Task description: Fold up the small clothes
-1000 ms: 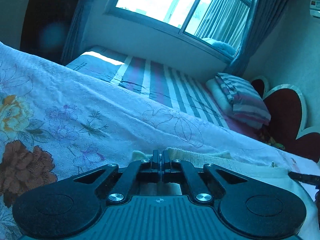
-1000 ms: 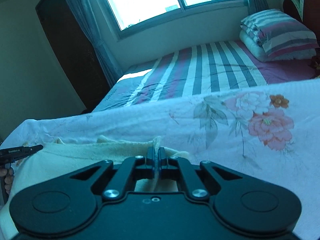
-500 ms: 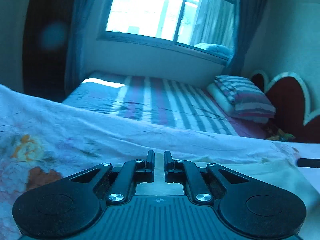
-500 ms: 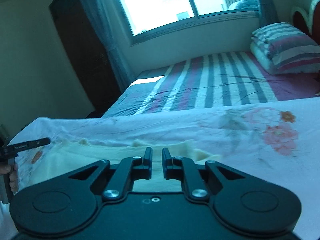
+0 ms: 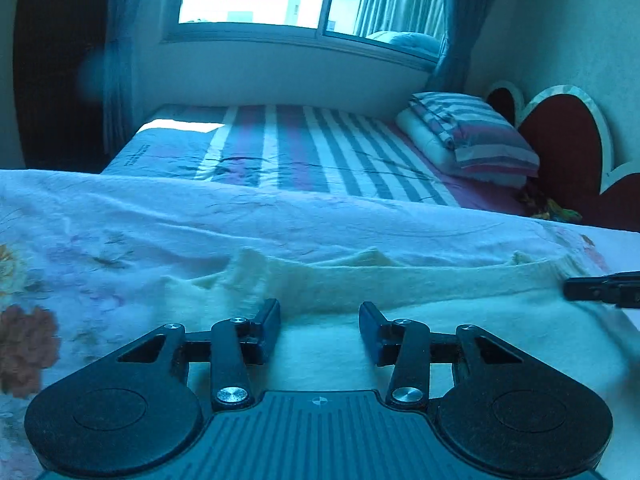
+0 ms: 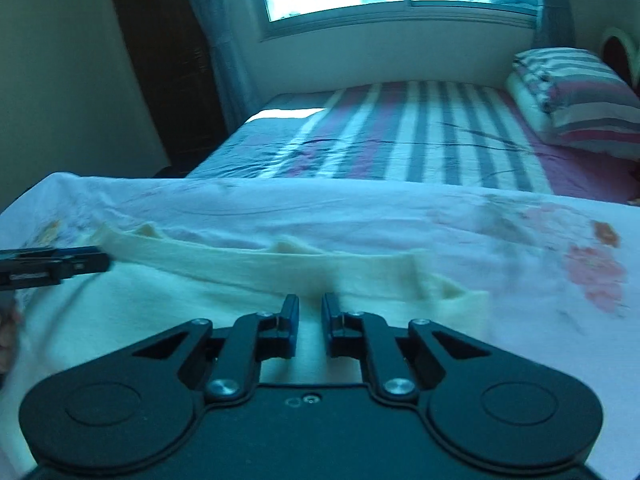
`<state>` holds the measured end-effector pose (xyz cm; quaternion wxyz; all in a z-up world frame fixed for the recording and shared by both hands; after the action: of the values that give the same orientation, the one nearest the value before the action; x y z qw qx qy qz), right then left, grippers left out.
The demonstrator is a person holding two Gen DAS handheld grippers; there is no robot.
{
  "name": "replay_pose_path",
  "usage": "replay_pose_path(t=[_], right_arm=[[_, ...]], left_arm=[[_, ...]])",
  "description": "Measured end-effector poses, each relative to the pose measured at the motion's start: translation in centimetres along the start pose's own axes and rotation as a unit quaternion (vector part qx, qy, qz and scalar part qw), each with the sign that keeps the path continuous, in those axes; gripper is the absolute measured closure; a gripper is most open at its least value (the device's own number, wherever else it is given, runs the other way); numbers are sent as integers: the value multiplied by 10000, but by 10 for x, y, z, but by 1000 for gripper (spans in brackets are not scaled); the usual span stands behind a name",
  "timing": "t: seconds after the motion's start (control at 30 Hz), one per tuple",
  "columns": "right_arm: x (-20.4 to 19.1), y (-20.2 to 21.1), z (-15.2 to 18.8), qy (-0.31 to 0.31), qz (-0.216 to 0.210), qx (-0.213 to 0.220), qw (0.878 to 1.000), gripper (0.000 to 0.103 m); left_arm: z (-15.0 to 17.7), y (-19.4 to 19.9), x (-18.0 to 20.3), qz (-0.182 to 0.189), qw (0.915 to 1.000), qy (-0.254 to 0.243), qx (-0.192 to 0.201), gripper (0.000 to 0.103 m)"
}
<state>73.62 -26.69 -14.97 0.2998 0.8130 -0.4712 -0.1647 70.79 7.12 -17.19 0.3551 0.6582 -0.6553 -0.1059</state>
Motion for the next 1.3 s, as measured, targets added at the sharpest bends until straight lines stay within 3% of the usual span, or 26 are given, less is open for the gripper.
replay_pose_path(t=[0.1,0.17,0.3,0.4,0.5,0.53,0.67,0.73,0.83,0.9,0.97,1.03,1.1,1.17,1.2,1.27,1.3], right_arm=[[38,19,15,-510,323,-19,9982,91],[36,37,17,-671,303,161,9972,84],[-30,56,14,-426,-666,450,9959,85],[-83,55,13,-34,-1062,449,9933,86],[-112,39,18,355,-1011,174,9941,87],[-114,29,24,517,-812,-58,9953,88],[-105,38,23,345,-788,-34,9963,88],[-105,52,15,343,-740,288,9963,82],[-112,37,11,412,-787,107,9960,82],[-116,22,20,746,-643,-127,9951,85],[-101,30,24,673,-614,-37,9958,85],[-71,44,33,630,-147,8,9979,85],[-34,56,47,300,116,-32,9995,89],[-5,67,56,-199,-46,-21,9998,92],[-1,73,56,-368,-94,25,9993,90],[-7,92,53,-509,-68,377,9980,77],[-16,97,54,-577,-213,478,9970,78]], left_arm=[[-7,18,-13,-284,9994,156,121,59],[-7,37,2,18,9994,182,285,59],[21,60,61,682,9974,-203,125,59],[48,62,91,951,9948,-332,-145,59],[75,45,97,523,9962,-538,-446,58],[82,44,98,507,9958,-710,-281,54],[71,65,102,479,9964,-670,-187,54],[64,75,96,512,9969,-598,6,53],[66,56,76,117,9988,-418,-215,50],[66,54,65,255,9992,-279,-145,50],[62,59,57,208,9994,-201,-172,50],[62,65,44,-13,9992,-376,-168,50],[64,72,26,-116,9984,-510,-200,50],[65,84,13,-158,9986,-443,-261,50],[65,91,13,-140,9989,-363,-274,50],[70,105,22,-38,9991,-308,-274,50],[76,112,31,80,9991,-338,-252,50]])
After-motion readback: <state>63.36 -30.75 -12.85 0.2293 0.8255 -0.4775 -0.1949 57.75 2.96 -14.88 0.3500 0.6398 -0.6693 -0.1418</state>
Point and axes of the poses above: each gripper's, at about its wrist camera, not at the fingertips, and y roughly against the way its jaws point, x to its right, z to its underside, the point moved 5 cm from there along -y, roughly the way its jaws point, and after that the axes turned 14 degrees about y, right-handed, at the moved point
